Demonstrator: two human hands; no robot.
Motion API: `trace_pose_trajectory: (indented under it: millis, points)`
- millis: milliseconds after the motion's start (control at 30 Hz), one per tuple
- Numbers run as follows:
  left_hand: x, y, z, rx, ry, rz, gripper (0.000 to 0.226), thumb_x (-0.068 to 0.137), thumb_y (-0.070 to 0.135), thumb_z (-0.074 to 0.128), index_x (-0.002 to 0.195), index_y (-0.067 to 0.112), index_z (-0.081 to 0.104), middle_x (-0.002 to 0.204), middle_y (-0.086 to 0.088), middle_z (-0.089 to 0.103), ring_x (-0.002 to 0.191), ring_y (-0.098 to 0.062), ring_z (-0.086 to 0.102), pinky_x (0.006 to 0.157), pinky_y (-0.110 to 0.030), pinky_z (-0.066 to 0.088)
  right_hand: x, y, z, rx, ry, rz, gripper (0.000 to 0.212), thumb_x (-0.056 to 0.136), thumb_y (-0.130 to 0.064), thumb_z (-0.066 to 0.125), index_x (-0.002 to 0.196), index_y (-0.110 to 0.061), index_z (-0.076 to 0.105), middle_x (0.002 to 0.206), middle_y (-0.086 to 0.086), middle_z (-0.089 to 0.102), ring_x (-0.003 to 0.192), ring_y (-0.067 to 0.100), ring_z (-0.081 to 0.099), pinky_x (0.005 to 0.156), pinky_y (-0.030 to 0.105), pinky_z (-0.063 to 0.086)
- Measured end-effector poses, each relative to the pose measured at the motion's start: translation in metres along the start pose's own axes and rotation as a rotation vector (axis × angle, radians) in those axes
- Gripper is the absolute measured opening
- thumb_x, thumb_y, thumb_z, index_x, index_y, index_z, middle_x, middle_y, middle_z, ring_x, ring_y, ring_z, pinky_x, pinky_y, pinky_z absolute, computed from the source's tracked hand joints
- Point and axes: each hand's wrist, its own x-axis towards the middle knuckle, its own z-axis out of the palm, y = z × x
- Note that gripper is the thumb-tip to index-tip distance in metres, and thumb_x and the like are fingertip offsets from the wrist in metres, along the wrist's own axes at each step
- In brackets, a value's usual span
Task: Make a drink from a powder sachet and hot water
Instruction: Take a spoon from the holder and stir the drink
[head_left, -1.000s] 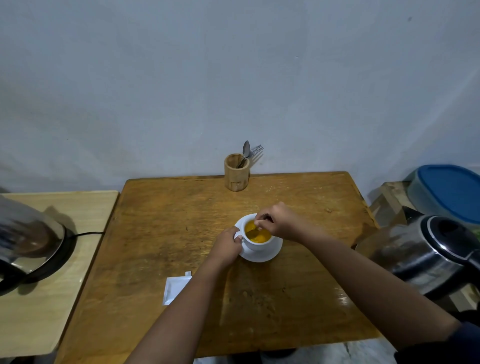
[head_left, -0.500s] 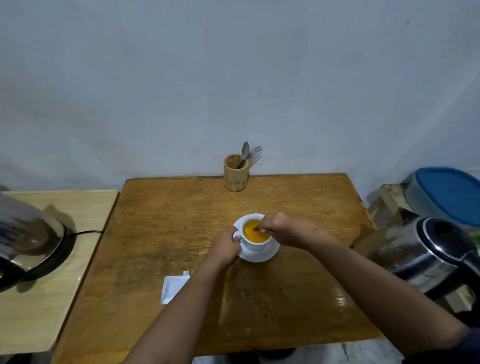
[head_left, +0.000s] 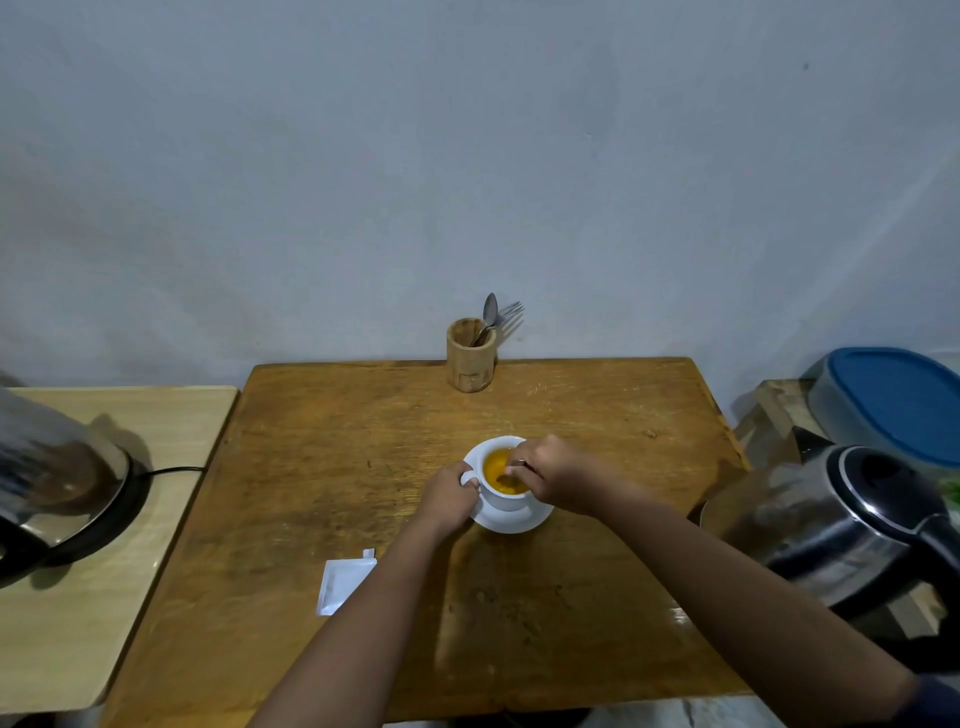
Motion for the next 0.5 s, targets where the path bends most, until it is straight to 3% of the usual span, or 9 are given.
trace_pose_trajectory:
  millis: [267, 500]
  points:
    - [0.000, -0.002, 0.000, 0.012, -0.005, 0.021, 0.024, 0.091, 0.015, 0.047, 0.108, 0.006, 0.061, 0.110, -0.017, 0.064, 0.089, -0.026, 0.054, 0.074, -0.029, 0.039, 0.011, 0.002, 0.003, 0.071, 0.035, 0.004, 0.029, 0.096, -0.014, 0.043, 0.099, 0.004, 0.066, 0.101, 0.021, 0.067, 0.092, 0.031, 0.059, 0.078, 0.033, 0.040]
    - [0.001, -0.002, -0.001, 0.025, -0.010, 0.026, 0.024, 0.091, 0.015, 0.048, 0.107, 0.007, 0.063, 0.109, -0.015, 0.065, 0.098, -0.030, 0.058, 0.079, -0.034, 0.044, 0.014, 0.005, -0.003, 0.027, 0.036, 0.046, 0.028, 0.096, -0.018, 0.042, 0.105, -0.001, 0.064, 0.106, 0.017, 0.066, 0.097, 0.028, 0.059, 0.085, 0.041, 0.047]
